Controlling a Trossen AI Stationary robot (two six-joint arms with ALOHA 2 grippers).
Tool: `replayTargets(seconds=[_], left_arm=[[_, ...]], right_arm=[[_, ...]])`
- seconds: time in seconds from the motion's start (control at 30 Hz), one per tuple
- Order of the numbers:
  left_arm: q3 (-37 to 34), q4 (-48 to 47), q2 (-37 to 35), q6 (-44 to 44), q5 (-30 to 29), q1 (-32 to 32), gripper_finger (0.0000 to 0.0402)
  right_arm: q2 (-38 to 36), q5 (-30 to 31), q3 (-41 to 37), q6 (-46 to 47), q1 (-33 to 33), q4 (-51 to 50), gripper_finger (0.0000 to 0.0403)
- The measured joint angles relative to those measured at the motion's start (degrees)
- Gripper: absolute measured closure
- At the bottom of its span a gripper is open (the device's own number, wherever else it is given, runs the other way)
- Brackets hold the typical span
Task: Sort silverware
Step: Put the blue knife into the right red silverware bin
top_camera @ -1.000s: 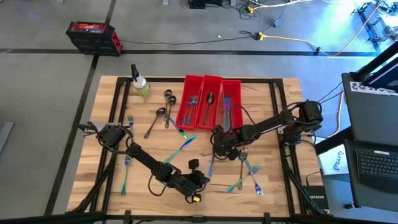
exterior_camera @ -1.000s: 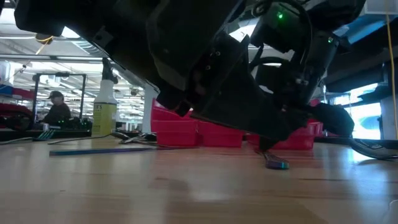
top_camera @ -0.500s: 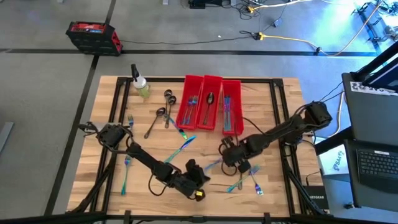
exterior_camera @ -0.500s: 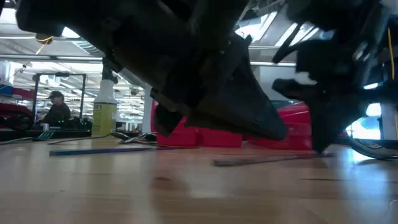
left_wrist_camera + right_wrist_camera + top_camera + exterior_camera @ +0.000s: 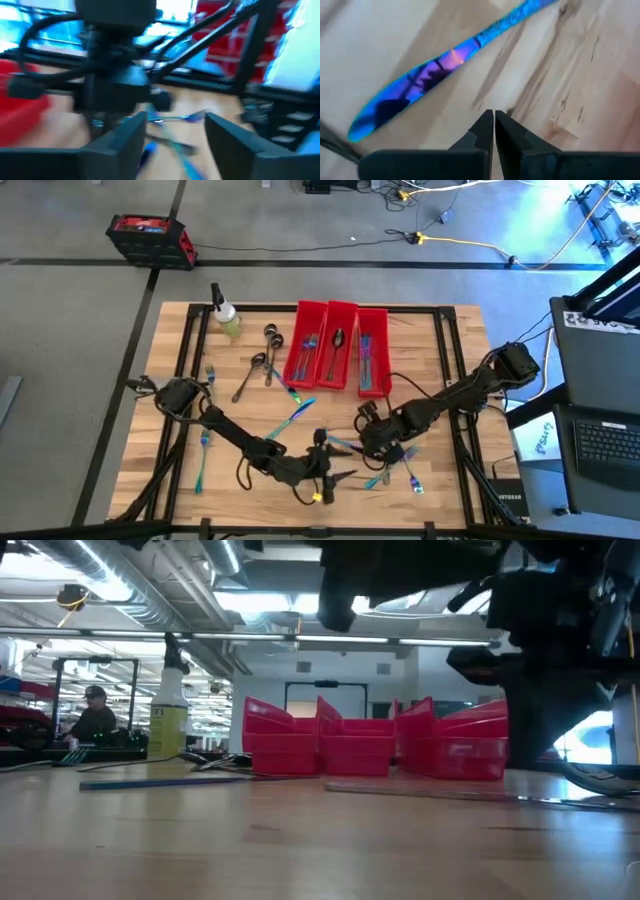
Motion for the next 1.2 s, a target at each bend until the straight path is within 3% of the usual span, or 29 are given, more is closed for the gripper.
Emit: replayTargets(seconds=[0.13, 0.23, 0.37, 0.53, 0.77, 0.93, 1.2], left_arm=[[0.0, -14.1, -2.1, 3.4, -0.4, 1.0, 0.0127], [0.0, -23.4, -4.1, 7.5, 5.7, 3.3, 0.0099], [0.0, -30.9, -5.4, 11.5, 17.4, 8.2, 0.0094], [0.0, -31.4, -5.4, 15.2, 37.3, 14.9, 0.0093], [0.0, -39.3, -6.1, 23.4, 53.1, 20.5, 0.0102], [-0.1, -44.7, -6.0, 25.4, 54.7, 21.3, 0.0117], [-0.7, -39.4, -6.0, 25.2, 54.9, 22.7, 0.0123]], right_arm=[[-4.2, -2.0, 0.1, 5.3, 0.0, 2.3, 0.0401], [-7.8, -1.5, 0.1, 9.8, 0.0, 4.2, 0.0386], [-11.7, -1.0, 0.2, 13.9, 0.6, 5.7, 0.033], [-12.7, 3.2, 0.2, 16.1, 4.1, 7.2, 0.0235], [-12.7, 13.5, 0.2, 20.4, 8.7, 11.1, 0.0167], [-12.6, 18.0, 0.2, 23.5, 9.0, 11.7, 0.0162], [-12.6, 22.2, 0.2, 21.7, 8.9, 11.9, 0.0162]])
